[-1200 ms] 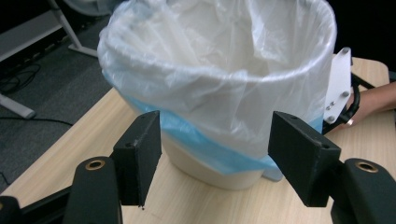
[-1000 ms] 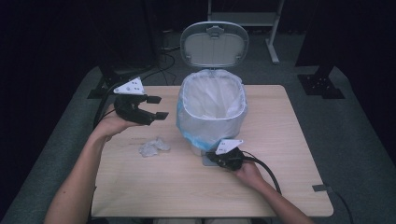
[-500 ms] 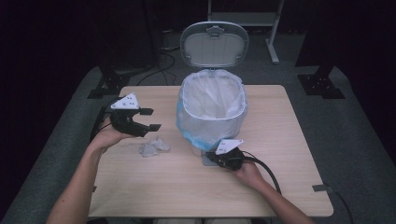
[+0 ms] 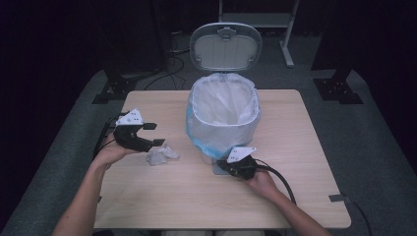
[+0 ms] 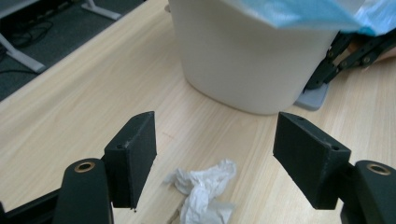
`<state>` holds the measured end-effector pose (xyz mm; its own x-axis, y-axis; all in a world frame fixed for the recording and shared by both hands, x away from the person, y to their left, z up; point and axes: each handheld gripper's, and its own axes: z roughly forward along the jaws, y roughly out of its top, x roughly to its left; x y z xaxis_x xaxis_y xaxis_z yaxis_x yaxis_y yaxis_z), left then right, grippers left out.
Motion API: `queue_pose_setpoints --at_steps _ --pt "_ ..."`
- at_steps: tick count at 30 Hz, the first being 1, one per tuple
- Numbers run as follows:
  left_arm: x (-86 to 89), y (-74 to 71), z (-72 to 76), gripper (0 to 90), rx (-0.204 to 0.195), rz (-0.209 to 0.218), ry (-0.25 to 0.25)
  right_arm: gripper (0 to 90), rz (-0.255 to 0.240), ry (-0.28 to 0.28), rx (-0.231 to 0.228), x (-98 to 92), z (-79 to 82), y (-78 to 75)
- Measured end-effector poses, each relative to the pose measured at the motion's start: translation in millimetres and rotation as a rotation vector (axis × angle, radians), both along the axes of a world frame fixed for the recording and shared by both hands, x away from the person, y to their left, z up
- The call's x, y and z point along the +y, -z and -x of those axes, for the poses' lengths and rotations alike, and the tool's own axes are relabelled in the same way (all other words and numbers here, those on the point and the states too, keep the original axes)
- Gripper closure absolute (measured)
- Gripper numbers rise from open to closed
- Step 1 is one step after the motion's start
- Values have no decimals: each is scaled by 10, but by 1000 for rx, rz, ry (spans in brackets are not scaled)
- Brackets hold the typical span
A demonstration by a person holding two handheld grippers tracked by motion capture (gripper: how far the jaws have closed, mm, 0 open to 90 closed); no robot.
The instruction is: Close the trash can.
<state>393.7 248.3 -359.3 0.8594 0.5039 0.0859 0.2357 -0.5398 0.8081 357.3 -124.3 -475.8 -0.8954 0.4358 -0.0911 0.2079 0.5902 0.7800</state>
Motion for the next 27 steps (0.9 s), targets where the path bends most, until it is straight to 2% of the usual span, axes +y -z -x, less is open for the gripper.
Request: queue_pose_setpoints --at_steps 7,14,17,27 --pt "33 117 -12 295 8 -18 -6 900 0 1 -3 -1 -2 2" --pt "78 243 -24 307 3 -11 -16 900 1 -1 -6 -3 -5 4" --pt "80 320 -35 308 12 -32 -12 900 4 -3 -10 -5 -8 4" --pt "97 453 -59 337 19 -46 -7 900 3 -4 -10 -6 -9 4"
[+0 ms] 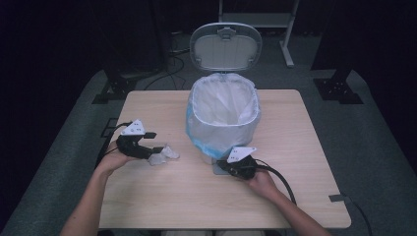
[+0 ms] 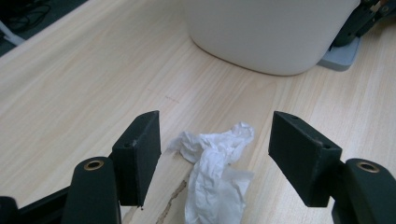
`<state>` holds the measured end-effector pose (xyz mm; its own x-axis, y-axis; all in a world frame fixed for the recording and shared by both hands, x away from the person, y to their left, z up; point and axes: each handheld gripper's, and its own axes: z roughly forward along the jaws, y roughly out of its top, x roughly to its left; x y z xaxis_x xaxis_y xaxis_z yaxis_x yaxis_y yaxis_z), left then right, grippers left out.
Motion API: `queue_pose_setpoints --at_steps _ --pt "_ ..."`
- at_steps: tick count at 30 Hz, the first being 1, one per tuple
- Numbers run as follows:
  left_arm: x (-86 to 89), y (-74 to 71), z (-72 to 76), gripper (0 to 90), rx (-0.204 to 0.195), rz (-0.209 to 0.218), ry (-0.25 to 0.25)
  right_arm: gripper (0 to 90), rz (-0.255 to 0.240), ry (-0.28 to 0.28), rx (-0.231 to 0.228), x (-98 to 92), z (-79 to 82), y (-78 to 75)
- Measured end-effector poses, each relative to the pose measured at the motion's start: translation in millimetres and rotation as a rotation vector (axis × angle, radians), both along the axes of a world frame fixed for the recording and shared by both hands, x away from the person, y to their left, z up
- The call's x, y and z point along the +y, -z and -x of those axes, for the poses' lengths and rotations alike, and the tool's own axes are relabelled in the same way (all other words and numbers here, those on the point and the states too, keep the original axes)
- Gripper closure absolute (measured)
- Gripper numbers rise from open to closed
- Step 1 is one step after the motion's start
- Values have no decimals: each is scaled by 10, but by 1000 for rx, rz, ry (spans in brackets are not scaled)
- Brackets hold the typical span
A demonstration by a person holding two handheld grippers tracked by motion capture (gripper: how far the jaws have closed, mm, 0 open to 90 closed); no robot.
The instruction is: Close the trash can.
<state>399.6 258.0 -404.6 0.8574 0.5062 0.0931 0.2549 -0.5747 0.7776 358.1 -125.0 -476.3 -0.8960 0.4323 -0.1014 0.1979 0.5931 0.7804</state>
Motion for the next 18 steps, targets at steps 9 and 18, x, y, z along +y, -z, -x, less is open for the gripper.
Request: queue_pose_setpoints --at_steps 9,18 --pt "18 190 -48 424 47 -36 11 900 -3 0 0 -2 0 2" --pt "-12 356 -83 471 72 -65 7 900 -9 1 3 -5 0 6"
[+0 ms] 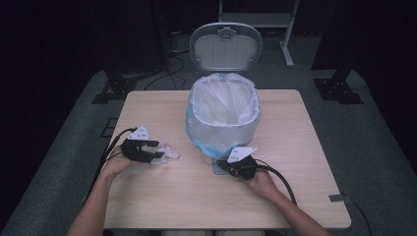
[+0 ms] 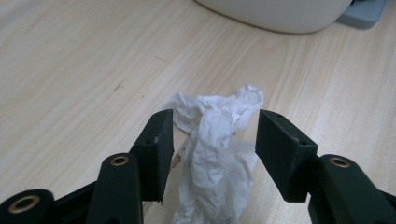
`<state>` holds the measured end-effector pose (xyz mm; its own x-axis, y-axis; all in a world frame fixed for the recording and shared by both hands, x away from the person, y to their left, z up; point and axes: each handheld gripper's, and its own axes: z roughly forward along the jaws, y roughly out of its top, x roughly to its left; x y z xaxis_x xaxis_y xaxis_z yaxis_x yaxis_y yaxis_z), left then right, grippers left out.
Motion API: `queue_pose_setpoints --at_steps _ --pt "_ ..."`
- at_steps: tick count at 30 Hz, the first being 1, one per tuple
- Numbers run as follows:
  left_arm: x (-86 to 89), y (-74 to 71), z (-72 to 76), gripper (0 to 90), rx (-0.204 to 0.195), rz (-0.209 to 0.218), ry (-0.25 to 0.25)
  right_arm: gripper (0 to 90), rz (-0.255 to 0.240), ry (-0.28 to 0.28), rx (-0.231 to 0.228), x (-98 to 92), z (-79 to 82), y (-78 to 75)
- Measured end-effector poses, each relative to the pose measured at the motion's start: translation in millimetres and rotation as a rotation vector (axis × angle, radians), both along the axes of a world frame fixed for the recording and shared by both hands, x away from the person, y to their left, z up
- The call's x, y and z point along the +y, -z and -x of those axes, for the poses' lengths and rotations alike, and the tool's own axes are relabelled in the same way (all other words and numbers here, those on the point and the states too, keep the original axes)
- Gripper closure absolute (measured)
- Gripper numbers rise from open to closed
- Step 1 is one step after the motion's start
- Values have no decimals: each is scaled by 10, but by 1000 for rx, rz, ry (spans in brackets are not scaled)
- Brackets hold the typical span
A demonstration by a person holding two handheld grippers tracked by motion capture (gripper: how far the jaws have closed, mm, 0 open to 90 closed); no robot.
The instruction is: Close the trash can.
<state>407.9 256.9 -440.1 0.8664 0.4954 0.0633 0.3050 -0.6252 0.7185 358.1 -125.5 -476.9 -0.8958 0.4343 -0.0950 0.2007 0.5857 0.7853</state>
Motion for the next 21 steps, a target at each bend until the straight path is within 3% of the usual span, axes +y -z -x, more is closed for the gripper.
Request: queue_pose_setpoints --at_steps 5,14,21 --pt "-13 62 -22 554 24 -20 11 900 -8 3 3 -5 1 5" --pt "-68 174 -20 742 70 -93 44 900 -10 2 4 -6 1 7" --pt "-65 174 2 855 73 -100 52 900 -9 2 4 -7 1 7"
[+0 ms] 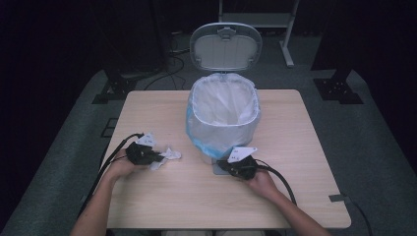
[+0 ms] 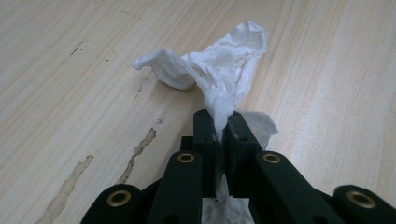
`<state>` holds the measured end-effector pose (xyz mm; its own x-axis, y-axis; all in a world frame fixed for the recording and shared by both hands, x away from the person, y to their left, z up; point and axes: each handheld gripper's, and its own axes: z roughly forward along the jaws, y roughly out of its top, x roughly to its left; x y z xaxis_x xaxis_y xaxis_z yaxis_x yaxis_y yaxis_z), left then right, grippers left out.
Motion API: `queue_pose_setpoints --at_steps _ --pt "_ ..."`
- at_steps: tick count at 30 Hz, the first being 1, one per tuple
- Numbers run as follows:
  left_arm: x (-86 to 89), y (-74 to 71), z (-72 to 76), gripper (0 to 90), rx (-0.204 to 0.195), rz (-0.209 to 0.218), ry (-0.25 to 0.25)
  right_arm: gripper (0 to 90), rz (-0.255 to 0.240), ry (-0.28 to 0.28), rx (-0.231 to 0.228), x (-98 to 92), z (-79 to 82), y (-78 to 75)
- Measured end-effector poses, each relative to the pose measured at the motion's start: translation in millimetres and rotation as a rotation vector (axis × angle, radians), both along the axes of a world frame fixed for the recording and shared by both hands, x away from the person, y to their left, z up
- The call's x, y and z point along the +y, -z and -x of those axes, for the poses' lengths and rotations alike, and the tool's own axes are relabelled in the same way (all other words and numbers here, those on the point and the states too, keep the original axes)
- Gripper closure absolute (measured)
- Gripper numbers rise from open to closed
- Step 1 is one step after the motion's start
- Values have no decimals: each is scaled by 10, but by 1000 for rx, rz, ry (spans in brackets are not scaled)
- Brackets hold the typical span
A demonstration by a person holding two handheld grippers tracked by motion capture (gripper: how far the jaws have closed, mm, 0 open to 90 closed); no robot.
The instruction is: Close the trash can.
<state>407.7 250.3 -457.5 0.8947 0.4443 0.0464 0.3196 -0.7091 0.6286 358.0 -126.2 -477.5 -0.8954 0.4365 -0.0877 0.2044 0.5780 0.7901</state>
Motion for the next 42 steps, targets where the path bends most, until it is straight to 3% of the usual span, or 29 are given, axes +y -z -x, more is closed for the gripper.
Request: queue_pose_setpoints --at_steps 12,30,42 --pt "94 -202 80 869 -36 57 -3 900 -2 0 0 -2 0 2" --pt "65 -768 266 869 -93 144 52 900 -5 0 1 -4 -1 4" --pt "65 -1076 350 869 -109 174 63 900 -9 1 6 -1 3 3"
